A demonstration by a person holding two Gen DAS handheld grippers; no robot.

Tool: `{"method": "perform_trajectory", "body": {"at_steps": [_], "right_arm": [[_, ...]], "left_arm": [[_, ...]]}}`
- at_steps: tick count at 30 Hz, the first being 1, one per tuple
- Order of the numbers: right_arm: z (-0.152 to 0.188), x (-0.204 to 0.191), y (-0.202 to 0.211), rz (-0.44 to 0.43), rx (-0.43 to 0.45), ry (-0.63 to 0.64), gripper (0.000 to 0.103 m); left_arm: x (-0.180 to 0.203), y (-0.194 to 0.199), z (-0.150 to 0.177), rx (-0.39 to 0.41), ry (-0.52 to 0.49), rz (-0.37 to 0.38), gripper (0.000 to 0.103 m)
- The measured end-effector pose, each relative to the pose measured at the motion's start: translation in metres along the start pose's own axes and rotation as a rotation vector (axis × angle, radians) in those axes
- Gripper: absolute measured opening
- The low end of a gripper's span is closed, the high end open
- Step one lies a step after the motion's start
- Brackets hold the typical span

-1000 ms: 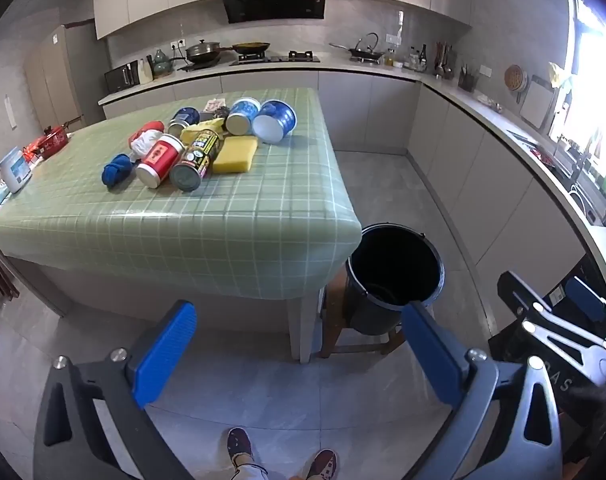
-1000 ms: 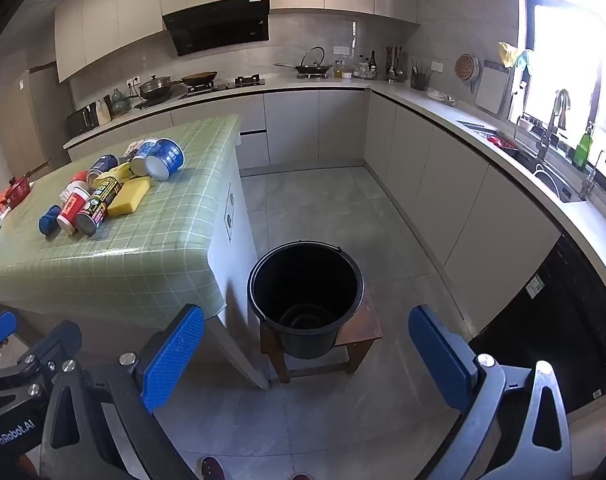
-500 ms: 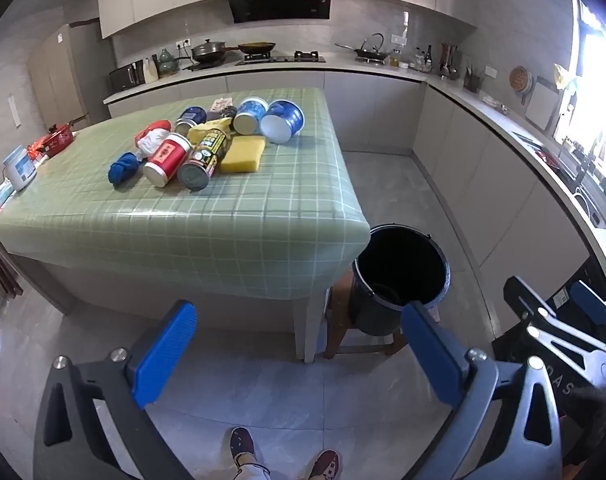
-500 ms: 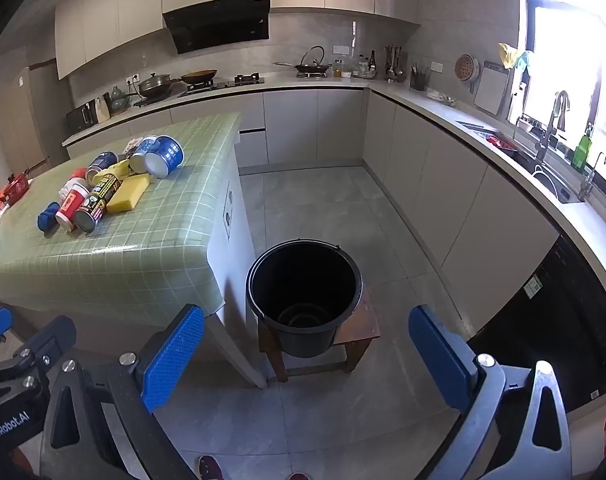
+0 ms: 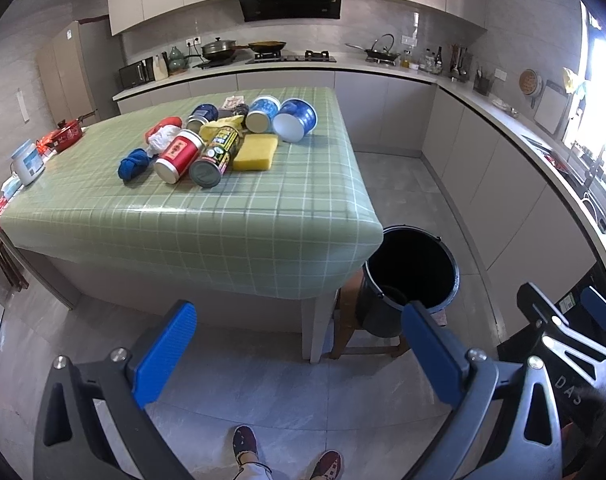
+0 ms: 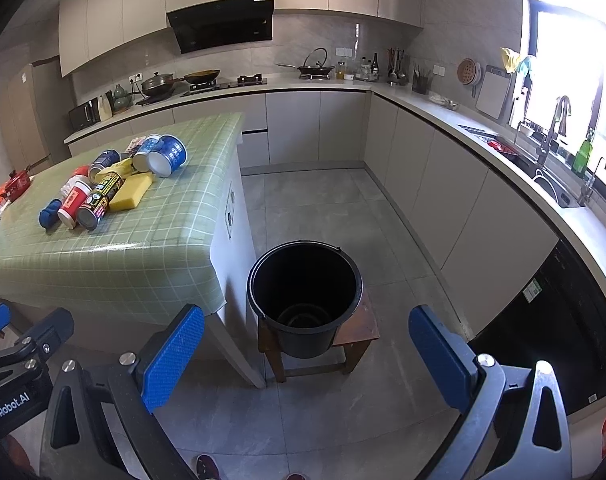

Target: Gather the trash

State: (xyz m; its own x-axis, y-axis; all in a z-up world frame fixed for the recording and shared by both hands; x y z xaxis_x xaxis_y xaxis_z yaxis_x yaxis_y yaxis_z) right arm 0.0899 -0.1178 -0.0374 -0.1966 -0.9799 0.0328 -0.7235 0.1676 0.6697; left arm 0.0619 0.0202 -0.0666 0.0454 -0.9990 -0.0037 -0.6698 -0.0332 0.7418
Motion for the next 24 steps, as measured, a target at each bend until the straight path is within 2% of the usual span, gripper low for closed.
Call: {"method": "perform_trajectory", "body": {"at_steps": [24], "right_arm": [[-0.0023,0.0012,0.0002,-0.004,0.002,0.001,0.103]], "left_arm": [[-0.0024,0.0011,0.0004,-0.006,0.001,0.009,0.103]]}}
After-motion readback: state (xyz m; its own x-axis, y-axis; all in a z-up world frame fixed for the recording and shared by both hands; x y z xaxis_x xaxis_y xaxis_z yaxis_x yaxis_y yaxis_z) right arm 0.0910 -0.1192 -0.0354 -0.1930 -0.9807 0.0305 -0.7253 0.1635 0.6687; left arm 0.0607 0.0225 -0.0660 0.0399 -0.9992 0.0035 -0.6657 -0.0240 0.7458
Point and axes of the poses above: each gripper's, at about its wrist camera, not at the fingertips, and y roughly against the way its jaws point, x to its right, z to its underside, the point moved 9 cm from there along -y, roughly the way its jaws point
